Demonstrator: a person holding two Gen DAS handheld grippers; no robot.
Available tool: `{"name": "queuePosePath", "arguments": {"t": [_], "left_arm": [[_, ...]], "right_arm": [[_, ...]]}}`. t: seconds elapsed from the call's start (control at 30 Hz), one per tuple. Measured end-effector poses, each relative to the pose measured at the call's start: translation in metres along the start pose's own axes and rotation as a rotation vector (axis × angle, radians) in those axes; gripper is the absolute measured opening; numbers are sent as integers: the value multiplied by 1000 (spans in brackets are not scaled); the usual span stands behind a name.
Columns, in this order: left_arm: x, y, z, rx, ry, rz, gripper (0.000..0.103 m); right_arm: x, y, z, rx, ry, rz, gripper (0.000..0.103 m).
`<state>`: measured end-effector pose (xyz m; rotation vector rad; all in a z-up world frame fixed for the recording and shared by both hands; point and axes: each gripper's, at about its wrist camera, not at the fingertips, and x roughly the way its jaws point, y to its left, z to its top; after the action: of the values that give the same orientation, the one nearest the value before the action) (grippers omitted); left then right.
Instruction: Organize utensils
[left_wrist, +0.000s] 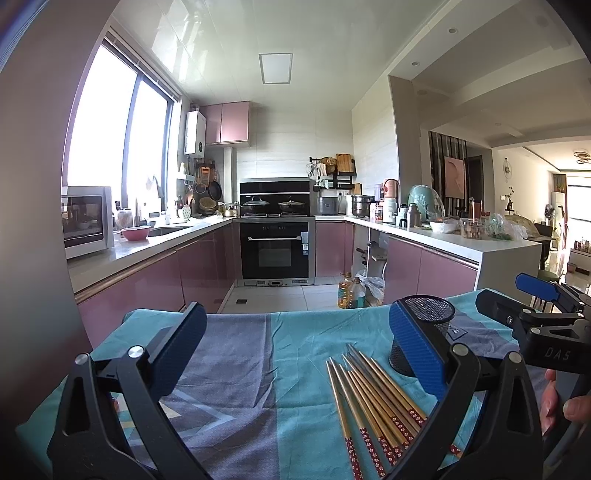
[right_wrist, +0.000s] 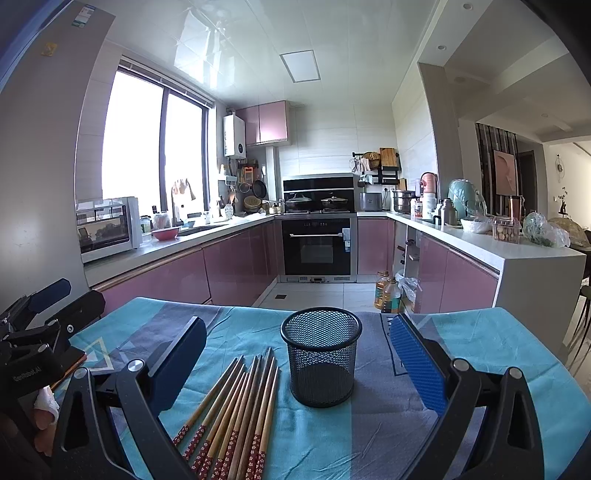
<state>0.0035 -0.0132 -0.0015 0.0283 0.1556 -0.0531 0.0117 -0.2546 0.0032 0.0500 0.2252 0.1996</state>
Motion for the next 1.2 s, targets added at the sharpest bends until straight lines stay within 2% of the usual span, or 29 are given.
{"name": "queuePosePath", "arguments": {"t": [0.23,0.33,0.43,0.47,0.5,0.57,0.63,0.7,0.87,1.0,1.07,1.2], "left_arm": [[11,1,-4,-1,49,-6,97],[21,3,-8,-4,99,-16,97],[37,4,-14,4,179,-29,97],[42,5,-17,7,206,-34,97],[48,5,-21,12,235,-38,96],[61,5,-30,26,306,-63,91],[74,4,-39,35,372,-80,84],[86,1,-49,46,436,-105,81],[110,-11,-70,87,543,-158,71],[127,-15,-81,91,611,-178,65],[130,-17,-85,85,639,-182,57],[137,-17,-90,73,684,-212,53]], "right_arm": [[5,-4,-4,-1,43,14,96],[12,-5,-7,-6,96,32,96],[26,-3,-16,-21,193,62,96],[32,-2,-21,-28,233,72,94],[38,-1,-24,-33,266,81,87],[50,1,-33,-40,342,96,76],[63,2,-41,-38,412,112,69],[74,4,-52,-40,466,122,57],[96,13,-70,-74,566,125,40],[106,13,-78,-59,622,138,34],[107,14,-79,-59,629,139,33],[110,13,-77,-61,649,144,32]]}}
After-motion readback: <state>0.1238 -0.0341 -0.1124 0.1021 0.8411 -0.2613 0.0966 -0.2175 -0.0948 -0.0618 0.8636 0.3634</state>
